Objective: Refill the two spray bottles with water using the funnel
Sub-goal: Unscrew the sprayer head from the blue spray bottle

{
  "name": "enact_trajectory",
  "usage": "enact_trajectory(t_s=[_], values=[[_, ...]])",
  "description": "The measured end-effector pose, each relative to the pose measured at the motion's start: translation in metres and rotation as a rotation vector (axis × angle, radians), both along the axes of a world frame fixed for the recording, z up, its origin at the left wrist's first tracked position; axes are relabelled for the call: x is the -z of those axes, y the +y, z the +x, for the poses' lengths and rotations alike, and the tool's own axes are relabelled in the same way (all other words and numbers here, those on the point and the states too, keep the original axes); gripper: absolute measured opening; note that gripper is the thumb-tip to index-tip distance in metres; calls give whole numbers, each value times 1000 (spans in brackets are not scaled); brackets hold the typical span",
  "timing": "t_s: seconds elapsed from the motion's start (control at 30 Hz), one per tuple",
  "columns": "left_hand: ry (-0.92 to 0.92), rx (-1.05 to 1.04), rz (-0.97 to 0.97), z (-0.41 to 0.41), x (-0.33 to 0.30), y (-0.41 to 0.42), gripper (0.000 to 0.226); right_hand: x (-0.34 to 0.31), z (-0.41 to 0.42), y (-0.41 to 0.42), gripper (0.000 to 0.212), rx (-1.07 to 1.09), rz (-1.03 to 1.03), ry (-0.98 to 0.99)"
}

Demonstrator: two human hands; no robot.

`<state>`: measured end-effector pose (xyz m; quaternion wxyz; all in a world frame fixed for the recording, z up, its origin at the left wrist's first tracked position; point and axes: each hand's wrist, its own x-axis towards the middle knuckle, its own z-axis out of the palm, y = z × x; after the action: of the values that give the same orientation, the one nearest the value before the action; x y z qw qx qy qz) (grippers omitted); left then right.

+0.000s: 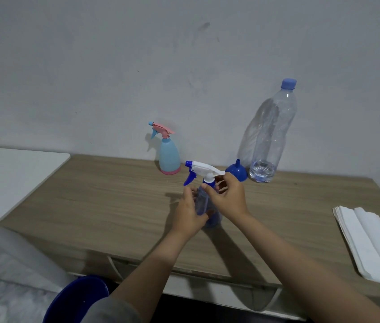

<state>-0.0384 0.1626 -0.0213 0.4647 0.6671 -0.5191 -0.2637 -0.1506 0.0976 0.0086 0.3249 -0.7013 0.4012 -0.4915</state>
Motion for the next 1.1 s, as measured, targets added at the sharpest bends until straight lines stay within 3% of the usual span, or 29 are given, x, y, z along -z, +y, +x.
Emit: enact_trajectory(t_s=[0.23, 0.4, 0.53, 0.67, 0.87, 1.1], values=[[-23, 3, -7, 0, 2, 0, 60, 8, 2, -5, 27, -27, -44, 26], [-45, 38, -8, 6, 2, -3, 57, 6, -2, -6, 32, -94, -115, 96], [-35, 39, 3, 4, -2, -2, 59, 3, -8, -8, 30, -112, -3, 82], [-31, 30, 10, 1, -4, 1, 62, 2, -4, -1, 46, -32, 156, -105], [-9, 33, 8, 0, -4, 2, 59, 8, -2, 3, 25, -41, 109, -110], [-48, 20, 9, -1, -3, 2, 62, 8, 4, 7, 33, -2, 183, -153]])
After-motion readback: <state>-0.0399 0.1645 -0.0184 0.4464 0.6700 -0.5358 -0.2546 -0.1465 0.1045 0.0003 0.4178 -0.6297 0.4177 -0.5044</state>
